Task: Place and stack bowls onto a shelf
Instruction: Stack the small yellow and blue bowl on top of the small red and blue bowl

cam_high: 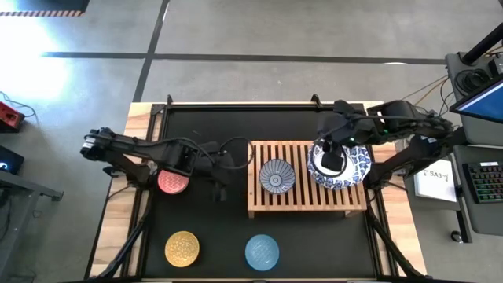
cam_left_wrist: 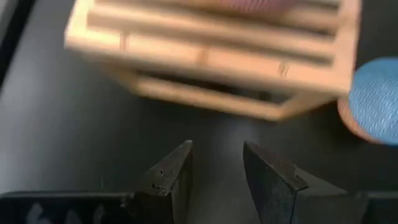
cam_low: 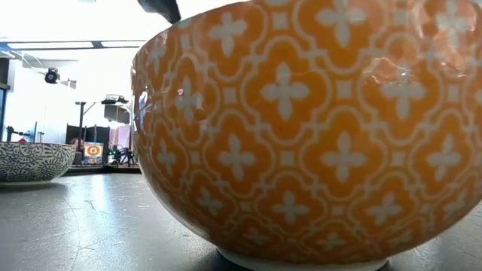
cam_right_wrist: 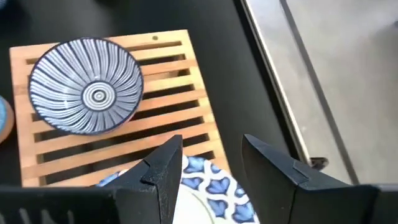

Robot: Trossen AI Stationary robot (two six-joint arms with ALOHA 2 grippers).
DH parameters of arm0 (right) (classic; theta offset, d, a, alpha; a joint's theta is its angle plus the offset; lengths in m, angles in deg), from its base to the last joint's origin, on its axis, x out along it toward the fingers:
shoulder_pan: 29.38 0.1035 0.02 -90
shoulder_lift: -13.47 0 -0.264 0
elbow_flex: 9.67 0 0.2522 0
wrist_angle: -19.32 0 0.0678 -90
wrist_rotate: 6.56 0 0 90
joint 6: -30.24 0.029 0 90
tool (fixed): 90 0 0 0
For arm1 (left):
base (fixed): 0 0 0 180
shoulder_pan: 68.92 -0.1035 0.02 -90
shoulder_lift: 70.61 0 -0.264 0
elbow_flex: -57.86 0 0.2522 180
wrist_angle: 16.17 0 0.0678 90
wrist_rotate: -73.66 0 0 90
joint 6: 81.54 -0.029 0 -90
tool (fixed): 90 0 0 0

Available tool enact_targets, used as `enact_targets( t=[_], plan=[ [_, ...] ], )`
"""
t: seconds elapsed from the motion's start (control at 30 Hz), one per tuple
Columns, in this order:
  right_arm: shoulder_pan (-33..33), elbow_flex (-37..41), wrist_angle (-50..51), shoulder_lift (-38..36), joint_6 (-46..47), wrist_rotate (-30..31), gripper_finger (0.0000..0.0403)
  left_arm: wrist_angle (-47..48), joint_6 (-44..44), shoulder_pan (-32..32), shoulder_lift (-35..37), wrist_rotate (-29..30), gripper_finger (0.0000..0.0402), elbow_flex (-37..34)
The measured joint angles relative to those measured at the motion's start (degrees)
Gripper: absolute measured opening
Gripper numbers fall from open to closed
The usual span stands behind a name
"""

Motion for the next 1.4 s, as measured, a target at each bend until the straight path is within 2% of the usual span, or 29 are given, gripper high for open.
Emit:
enact_targets(
  t=[0.17,0.27,0.4,0.53,0.67,0.77,0.9,1.13,1.4],
  plan=[
    [0.40,10.64,-8.81,-7.48,2.04,-0.05,0.0155,2.23,9.91,2.85,1.41,-0.17,0.0123,-4.39],
    [0.49,16.29,-14.04,-11.38,3.65,-0.43,0.0155,-1.10,12.58,4.91,1.78,-3.28,0.0124,-7.54],
    [1.89,22.10,-21.50,-15.16,4.00,-3.70,0.0155,-10.39,10.48,9.07,1.59,-6.97,0.0123,-11.44],
    [4.17,25.74,-29.87,-16.41,2.34,-9.30,0.0155,-21.43,1.88,13.52,0.29,-7.61,0.0123,-13.96],
    [6.76,27.01,-32.82,-15.66,2.36,-9.56,0.0155,-30.13,-3.46,16.10,-1.97,-7.73,0.0123,-15.42],
    [8.49,26.95,-32.76,-14.25,4.58,-9.55,0.0155,-32.38,-4.67,16.30,-4.22,-7.71,0.0123,-15.66],
    [10.90,26.35,-32.67,-13.14,7.41,-9.55,0.0155,-32.64,-6.13,16.26,-8.09,-7.82,0.0123,-14.66],
    [13.96,26.14,-32.48,-12.97,11.66,-9.09,0.0155,-32.48,-8.58,17.02,-16.49,-13.24,0.0123,-10.07],
    [14.66,26.15,-31.40,-13.24,14.53,-8.97,0.0155,-32.30,-10.69,19.92,-22.20,-13.36,0.0123,-4.64]
  ],
)
